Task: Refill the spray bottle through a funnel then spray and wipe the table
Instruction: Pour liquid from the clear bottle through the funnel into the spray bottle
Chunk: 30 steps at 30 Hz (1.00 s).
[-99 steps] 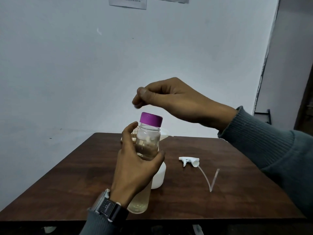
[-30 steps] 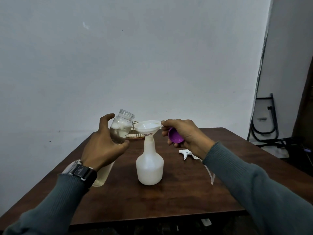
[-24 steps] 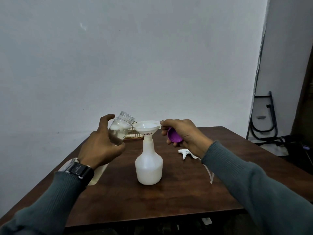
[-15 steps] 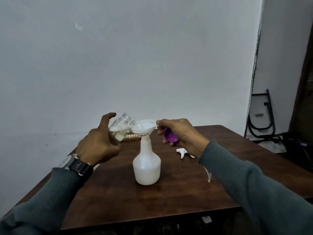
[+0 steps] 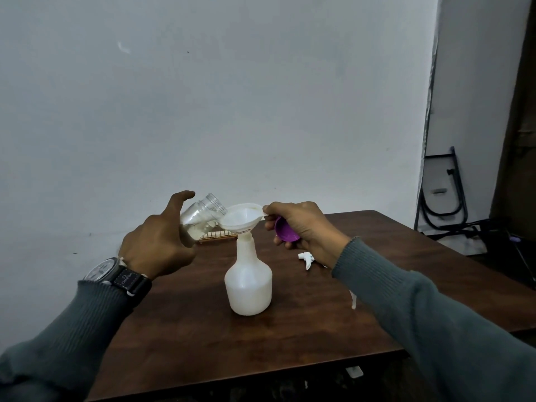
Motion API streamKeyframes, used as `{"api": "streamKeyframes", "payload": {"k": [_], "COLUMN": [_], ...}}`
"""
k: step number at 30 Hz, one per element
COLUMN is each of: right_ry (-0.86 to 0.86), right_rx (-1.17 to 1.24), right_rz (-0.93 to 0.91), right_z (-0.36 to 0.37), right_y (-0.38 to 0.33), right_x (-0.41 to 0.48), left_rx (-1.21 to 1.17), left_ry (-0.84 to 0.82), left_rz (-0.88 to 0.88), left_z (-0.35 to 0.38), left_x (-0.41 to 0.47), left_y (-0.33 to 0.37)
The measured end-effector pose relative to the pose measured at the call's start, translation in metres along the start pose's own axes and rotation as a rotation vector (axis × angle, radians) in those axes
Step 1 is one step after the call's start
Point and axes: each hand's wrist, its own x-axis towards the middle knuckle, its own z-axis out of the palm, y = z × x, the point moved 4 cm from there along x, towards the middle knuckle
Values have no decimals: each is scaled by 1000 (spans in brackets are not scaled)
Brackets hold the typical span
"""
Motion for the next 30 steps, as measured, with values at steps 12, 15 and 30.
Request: {"api": "streamKeyframes", "payload": {"k": [12, 15, 30], "right_ry": [33, 31, 23], "right_rx": [20, 20, 35], "right_rz": [34, 29, 24], "right_z": [0, 0, 2], "right_y": [0, 0, 0], "right_x": [0, 1, 2], "left_rx": [64, 93, 207], "left_ry": [1, -10, -18], "left_rz": [16, 14, 54], "left_z": [-3, -5, -9], "left_x": [3, 4, 13], "left_y": [-1, -1, 5]}}
